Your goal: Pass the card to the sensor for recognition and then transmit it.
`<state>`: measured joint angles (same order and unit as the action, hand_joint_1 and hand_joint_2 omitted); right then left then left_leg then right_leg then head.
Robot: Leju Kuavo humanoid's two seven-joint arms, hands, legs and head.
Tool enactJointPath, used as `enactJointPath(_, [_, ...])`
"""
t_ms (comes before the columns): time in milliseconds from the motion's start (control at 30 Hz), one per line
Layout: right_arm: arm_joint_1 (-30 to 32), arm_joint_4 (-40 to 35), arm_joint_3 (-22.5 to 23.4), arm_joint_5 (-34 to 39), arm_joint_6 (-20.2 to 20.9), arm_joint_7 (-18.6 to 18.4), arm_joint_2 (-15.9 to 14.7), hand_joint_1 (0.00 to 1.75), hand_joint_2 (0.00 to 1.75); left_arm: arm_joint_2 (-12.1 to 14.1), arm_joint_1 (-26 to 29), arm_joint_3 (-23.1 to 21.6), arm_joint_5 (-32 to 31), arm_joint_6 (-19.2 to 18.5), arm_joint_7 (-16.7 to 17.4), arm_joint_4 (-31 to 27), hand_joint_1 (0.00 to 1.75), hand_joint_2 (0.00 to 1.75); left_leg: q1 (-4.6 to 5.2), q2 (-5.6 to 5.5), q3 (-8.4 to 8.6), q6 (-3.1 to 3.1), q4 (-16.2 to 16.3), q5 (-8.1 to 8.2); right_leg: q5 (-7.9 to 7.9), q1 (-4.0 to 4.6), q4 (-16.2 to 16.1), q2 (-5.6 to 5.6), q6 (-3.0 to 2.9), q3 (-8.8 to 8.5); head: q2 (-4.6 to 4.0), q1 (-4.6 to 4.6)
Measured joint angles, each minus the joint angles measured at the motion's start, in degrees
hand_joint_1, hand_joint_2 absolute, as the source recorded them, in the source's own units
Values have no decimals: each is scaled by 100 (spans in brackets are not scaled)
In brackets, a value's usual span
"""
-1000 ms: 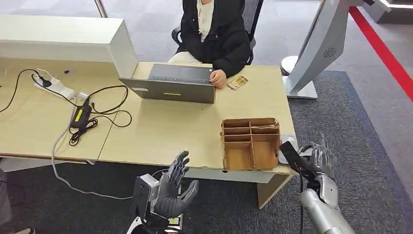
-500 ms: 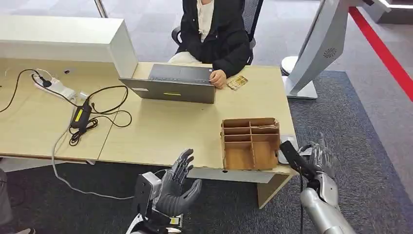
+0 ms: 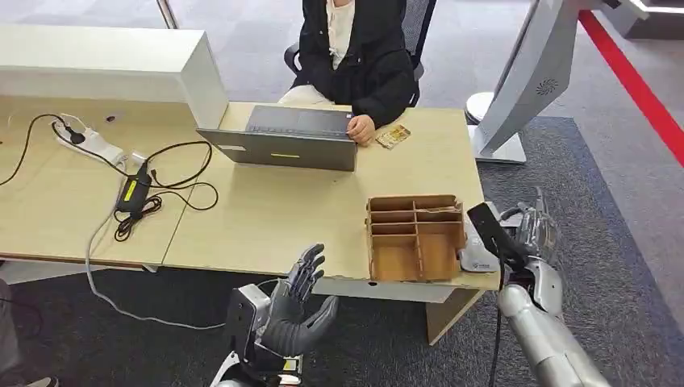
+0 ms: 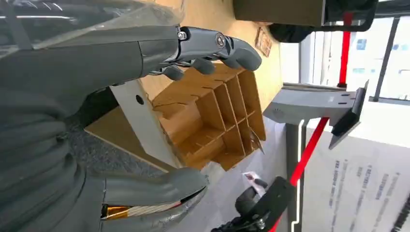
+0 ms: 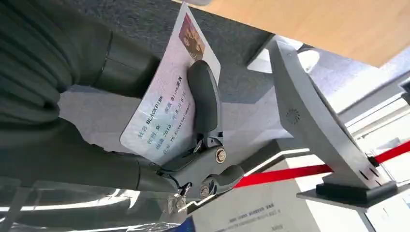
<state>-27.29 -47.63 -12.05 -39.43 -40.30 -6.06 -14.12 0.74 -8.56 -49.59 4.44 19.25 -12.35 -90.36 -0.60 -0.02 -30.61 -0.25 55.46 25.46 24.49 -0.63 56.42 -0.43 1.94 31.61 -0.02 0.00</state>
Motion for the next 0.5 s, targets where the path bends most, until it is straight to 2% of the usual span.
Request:
enactJointPath(333, [-541, -468, -571, -20, 7, -85, -33, 175, 175, -42, 43, 0, -81, 114, -33, 20, 0, 175, 0, 0, -1, 0, 0, 0, 0, 0, 1, 0, 0, 0, 0, 0])
enactJointPath(500, [-1032, -531, -972, -256, 198, -170, -31, 175, 175, -59, -22, 0, -24, -172, -55, 68, 0, 175, 0, 0, -1, 0, 1, -1, -1, 0, 1, 0, 0, 1, 0, 0])
